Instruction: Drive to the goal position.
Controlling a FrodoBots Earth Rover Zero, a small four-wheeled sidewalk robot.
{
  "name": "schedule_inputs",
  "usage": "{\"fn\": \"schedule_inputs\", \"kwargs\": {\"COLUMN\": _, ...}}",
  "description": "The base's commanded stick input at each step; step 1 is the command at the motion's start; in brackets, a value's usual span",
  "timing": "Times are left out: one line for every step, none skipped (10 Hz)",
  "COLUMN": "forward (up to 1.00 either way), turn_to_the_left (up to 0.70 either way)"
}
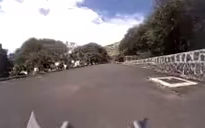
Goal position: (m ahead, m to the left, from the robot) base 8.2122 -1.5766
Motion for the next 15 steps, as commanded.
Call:
{"fn": "schedule_inputs", "kwargs": {"forward": 0.85, "turn_to_the_left": -0.34}}
{"fn": "schedule_inputs", "kwargs": {"forward": 0.85, "turn_to_the_left": -0.34}}
{"fn": "schedule_inputs", "kwargs": {"forward": 0.85, "turn_to_the_left": -0.34}}
{"fn": "schedule_inputs", "kwargs": {"forward": 0.85, "turn_to_the_left": -0.10}}
{"fn": "schedule_inputs", "kwargs": {"forward": 0.85, "turn_to_the_left": 0.00}}
{"fn": "schedule_inputs", "kwargs": {"forward": 0.85, "turn_to_the_left": 0.00}}
{"fn": "schedule_inputs", "kwargs": {"forward": 0.85, "turn_to_the_left": 0.00}}
{"fn": "schedule_inputs", "kwargs": {"forward": 0.85, "turn_to_the_left": 0.00}}
{"fn": "schedule_inputs", "kwargs": {"forward": 0.85, "turn_to_the_left": 0.00}}
{"fn": "schedule_inputs", "kwargs": {"forward": 0.85, "turn_to_the_left": 0.00}}
{"fn": "schedule_inputs", "kwargs": {"forward": 0.85, "turn_to_the_left": 0.00}}
{"fn": "schedule_inputs", "kwargs": {"forward": 0.85, "turn_to_the_left": 0.00}}
{"fn": "schedule_inputs", "kwargs": {"forward": 0.85, "turn_to_the_left": 0.00}}
{"fn": "schedule_inputs", "kwargs": {"forward": 0.85, "turn_to_the_left": 0.00}}
{"fn": "schedule_inputs", "kwargs": {"forward": 0.85, "turn_to_the_left": -0.08}}
